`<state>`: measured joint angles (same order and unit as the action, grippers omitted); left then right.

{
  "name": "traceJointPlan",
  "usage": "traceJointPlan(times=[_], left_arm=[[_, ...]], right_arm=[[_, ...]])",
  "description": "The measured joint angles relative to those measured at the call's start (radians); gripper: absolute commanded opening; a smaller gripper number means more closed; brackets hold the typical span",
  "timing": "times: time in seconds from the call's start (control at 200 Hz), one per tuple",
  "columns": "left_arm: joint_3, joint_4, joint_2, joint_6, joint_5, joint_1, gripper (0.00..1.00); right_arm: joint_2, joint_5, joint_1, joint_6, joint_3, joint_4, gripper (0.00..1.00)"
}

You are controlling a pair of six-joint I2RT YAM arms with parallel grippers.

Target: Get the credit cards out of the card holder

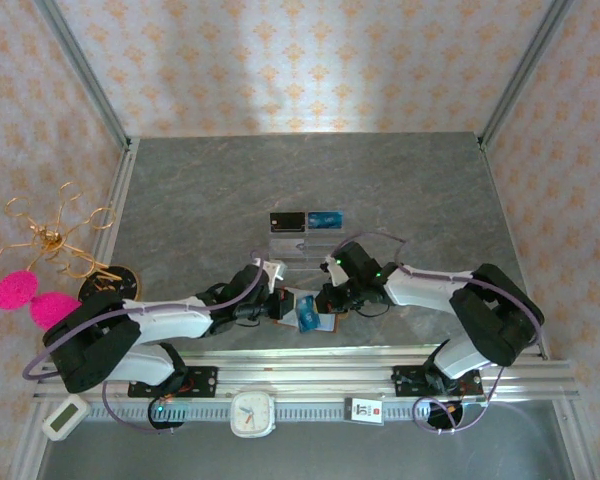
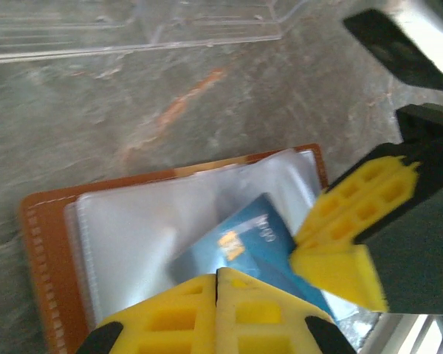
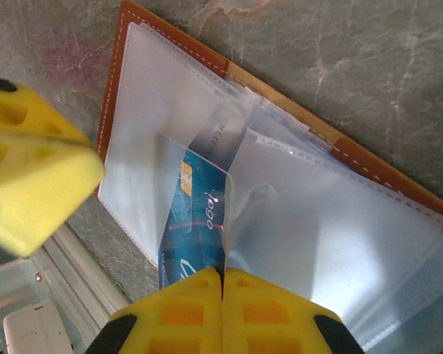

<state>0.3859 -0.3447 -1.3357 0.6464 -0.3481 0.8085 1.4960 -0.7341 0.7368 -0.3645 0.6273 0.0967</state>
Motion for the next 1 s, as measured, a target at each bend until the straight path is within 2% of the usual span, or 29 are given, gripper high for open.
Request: traceJointPlan(times=[0.155,0.285,0.425,0.536,0.611,0.701,1.001], left_arm=[[0.020,-0.016,-0.088,0.000,-0.012,0.008,0.00],[0.022,-0.043,-0.127,0.000,-0.015,0.008,0.00],[0.021,-0.068,-0.139,0.004,-0.019,0.008,0.00],[0.019,-0.072,-0.139,0.010,-0.019,0.008,0.00],[0.018,-0.074,-0.139,0.011,-0.019,0.010,0.00],[0.018,-0.075,-0.139,0.011,-0.018,0.017,0.00],[-0.002,-0.071,-0.112,0.016,-0.015,0.010,0.00]], right_arm=[[0.012,0.000,0.000,-0.001,0.000,-0.022,0.00],[0.018,0.001,-0.001,-0.014,-0.010,-0.038,0.17],[0.019,0.000,0.000,-0.035,-0.021,-0.057,0.25],[0.022,0.000,0.012,-0.051,-0.023,-0.079,0.26],[0.030,0.000,0.026,-0.064,-0.024,-0.096,0.24],[0.047,0.001,0.033,-0.079,-0.025,-0.113,0.00],[0.018,-0.076,0.036,-0.084,-0.060,-0.108,0.00]])
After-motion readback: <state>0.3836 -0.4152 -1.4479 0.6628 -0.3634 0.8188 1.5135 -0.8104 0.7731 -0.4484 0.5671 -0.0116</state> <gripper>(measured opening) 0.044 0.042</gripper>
